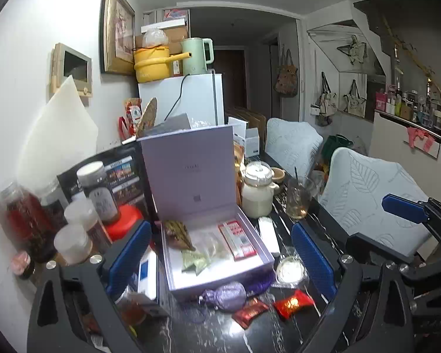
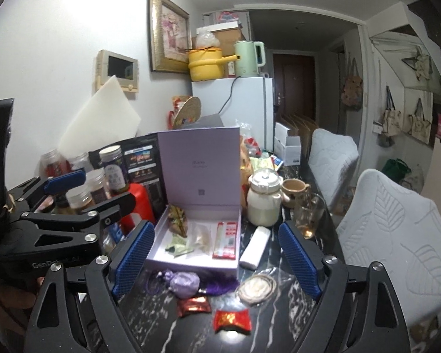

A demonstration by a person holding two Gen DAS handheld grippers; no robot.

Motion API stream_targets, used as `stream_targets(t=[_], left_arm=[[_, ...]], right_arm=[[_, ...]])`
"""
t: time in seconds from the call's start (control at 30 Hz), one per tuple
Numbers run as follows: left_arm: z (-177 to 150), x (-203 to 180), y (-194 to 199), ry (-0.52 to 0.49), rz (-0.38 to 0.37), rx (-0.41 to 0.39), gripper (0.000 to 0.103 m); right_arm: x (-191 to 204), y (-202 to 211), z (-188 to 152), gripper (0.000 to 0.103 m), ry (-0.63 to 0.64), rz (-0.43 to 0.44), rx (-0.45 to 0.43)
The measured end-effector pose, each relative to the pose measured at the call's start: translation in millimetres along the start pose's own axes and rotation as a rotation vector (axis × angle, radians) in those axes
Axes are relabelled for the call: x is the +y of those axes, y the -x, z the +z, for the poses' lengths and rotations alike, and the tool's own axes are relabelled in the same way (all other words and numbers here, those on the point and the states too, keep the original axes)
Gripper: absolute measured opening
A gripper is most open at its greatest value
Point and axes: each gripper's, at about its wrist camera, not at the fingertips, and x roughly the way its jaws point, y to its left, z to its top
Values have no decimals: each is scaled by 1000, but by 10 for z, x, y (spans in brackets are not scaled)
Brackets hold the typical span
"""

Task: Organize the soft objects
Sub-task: 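Withdraw both tools from the box back toward the table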

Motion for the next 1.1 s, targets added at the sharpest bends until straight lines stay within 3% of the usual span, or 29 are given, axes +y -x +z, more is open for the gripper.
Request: stream_targets(t=[0.53,1.1], left_arm=[[-439,49,250,24,-49,35,98],[-839,48,82,50,-105,126,98]], right_arm=[[188,220,-493,88,-30,4,35],[93,110,-1025,88,-88,-5,144]])
